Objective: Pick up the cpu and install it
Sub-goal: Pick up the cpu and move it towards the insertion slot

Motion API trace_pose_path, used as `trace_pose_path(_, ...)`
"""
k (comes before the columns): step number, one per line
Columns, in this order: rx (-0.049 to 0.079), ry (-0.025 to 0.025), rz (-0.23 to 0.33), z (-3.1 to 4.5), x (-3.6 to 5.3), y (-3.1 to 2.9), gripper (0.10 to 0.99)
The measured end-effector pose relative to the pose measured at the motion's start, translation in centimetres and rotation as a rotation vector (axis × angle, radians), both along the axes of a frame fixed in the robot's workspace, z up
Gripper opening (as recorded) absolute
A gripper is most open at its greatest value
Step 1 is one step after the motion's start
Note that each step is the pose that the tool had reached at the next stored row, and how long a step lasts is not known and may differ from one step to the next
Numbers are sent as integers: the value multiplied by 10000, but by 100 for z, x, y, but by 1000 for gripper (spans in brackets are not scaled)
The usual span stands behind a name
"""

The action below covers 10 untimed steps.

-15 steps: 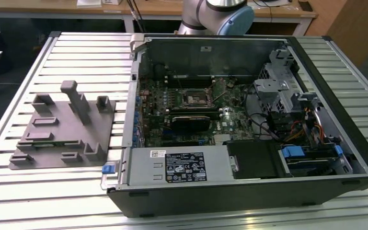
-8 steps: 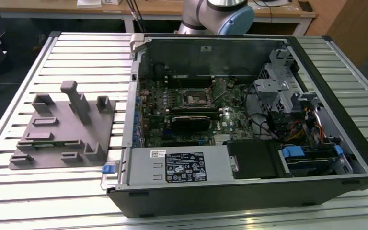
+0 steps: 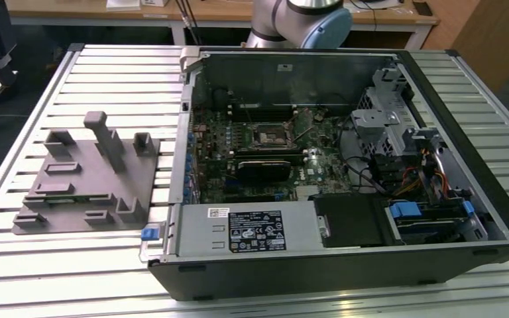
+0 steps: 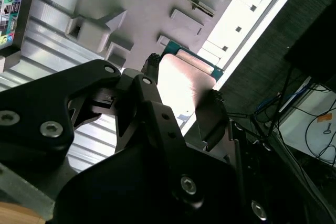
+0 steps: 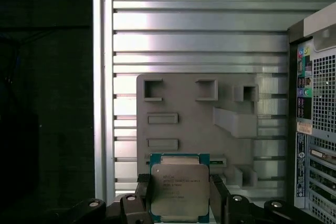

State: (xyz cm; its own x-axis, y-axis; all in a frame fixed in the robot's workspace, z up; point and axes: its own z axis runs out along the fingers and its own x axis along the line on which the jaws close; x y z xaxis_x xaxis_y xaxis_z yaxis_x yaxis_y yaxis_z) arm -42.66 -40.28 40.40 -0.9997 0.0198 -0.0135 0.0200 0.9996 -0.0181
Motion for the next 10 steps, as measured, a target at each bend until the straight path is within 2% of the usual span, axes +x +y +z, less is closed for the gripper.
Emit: trace_pose_path(10, -1, 6, 0, 1, 125, 0, 533)
